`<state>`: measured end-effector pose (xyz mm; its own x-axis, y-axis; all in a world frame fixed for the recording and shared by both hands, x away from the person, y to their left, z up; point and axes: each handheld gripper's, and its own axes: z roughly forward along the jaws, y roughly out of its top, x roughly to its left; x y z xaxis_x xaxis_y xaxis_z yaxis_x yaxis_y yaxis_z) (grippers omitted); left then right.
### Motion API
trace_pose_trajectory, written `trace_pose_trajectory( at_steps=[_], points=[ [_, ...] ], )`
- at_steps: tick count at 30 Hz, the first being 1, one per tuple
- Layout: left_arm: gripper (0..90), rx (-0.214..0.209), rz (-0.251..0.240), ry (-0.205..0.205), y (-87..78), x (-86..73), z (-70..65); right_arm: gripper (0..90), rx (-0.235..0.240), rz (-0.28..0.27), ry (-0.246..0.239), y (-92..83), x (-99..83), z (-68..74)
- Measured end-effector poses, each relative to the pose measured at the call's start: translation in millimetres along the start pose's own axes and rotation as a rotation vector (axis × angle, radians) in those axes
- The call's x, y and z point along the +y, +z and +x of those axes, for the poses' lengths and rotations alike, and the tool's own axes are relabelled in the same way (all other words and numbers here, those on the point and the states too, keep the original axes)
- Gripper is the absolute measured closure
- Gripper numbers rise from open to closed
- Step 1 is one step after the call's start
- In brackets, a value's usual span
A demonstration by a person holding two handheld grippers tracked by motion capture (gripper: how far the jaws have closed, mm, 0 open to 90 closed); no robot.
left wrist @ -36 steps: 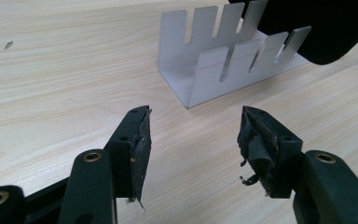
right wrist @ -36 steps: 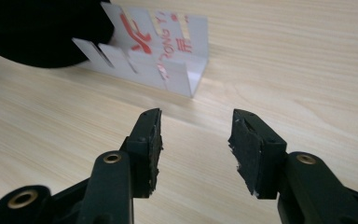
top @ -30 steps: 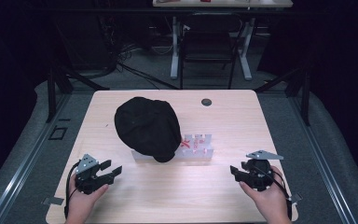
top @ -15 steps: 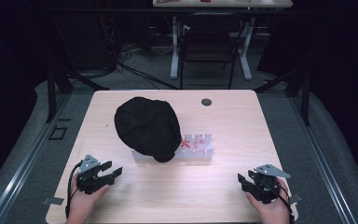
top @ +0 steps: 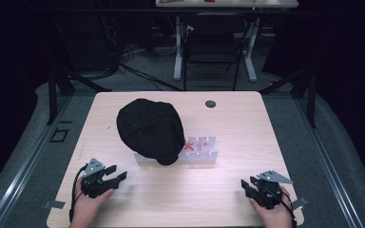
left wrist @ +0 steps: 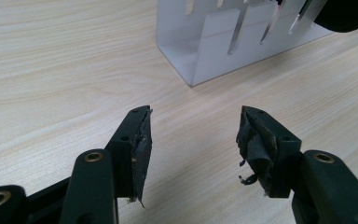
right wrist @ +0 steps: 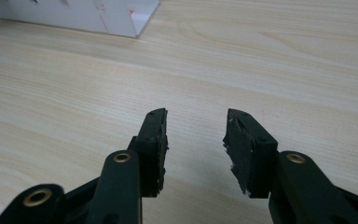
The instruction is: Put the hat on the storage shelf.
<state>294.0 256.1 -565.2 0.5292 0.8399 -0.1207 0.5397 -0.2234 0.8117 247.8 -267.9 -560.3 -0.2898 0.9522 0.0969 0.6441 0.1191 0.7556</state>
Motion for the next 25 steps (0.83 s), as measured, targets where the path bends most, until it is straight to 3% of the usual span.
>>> trace_pose_trajectory(
  at_steps=[19, 25],
  points=[
    [44.8, -0.02, 0.003, 0.028, 5.5, 0.8, -8.4, 55.1, 0.011, -0.006, -0.001, 5.8, -0.3, -1.3],
    [44.6, -0.04, -0.031, 0.014, 5.2, 2.1, -11.7, 55.1, 0.012, -0.008, -0.018, 4.8, 0.6, 1.2]
  ],
)
